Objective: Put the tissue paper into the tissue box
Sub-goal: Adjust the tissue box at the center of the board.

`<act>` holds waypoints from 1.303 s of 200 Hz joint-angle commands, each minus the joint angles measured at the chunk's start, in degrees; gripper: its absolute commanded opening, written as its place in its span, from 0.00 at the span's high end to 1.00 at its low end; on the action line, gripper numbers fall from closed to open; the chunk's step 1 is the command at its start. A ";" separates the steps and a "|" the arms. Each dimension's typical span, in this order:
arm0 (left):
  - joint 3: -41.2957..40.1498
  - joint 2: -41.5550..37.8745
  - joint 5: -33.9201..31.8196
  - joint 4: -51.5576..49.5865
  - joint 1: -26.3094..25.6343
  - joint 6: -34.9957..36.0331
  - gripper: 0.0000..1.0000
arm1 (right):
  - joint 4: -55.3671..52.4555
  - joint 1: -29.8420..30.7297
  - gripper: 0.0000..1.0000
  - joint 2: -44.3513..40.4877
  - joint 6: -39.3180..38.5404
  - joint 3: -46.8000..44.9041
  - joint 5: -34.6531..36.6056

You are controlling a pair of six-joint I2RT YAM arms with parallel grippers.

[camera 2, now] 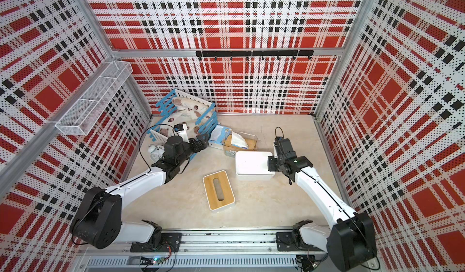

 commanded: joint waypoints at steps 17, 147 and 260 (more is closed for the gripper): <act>1.20 2.73 3.13 1.34 0.12 -0.42 0.04 | 4.15 0.60 1.00 5.77 0.95 -0.58 1.64; 5.86 9.18 -4.06 -3.49 -3.24 7.13 0.07 | 13.18 -8.42 1.00 17.76 1.77 7.05 0.54; 17.31 20.82 -5.43 -12.24 -4.81 19.05 0.18 | 13.58 -0.60 0.92 20.27 2.60 4.42 1.80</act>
